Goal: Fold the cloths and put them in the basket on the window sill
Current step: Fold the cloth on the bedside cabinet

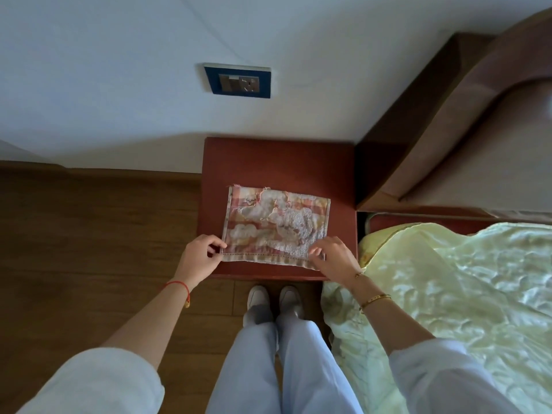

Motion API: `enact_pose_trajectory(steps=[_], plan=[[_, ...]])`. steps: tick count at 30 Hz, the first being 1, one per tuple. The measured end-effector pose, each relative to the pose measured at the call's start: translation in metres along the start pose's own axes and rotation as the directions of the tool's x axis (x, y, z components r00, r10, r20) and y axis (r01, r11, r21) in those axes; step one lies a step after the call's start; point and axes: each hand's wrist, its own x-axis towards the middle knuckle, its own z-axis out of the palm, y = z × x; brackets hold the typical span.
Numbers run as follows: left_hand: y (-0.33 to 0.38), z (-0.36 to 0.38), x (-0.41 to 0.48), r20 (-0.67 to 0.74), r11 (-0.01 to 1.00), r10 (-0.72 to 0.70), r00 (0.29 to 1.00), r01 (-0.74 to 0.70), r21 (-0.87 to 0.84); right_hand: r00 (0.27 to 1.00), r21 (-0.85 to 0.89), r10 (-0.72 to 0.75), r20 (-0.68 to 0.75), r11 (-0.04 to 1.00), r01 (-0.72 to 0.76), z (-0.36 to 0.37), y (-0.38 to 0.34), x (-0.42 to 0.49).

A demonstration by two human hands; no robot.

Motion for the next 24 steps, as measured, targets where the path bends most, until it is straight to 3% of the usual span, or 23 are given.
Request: enact_pose_trajectory(steps=[5,10,15,24], plan=[[0.013,0.000,0.006,-0.114,0.992,-0.074,0.991,0.062,-0.107,0.967,0.117,0.118,-0.225,0.989,-0.094,-0.023,-0.026,0.031],[0.036,-0.012,0.043,-0.212,0.994,0.075,0.974,-0.089,-0.061,0.903,0.167,0.246,-0.353,0.966,-0.198,-0.041,-0.017,0.063],[0.054,-0.021,0.092,-0.194,0.977,0.212,0.958,-0.201,0.072,0.880,0.183,0.314,-0.357,0.947,-0.264,-0.047,0.001,0.087],[0.059,-0.020,0.128,-0.128,0.964,0.195,0.972,-0.167,0.206,0.889,0.208,0.320,-0.327,0.942,-0.262,-0.040,0.011,0.098]])
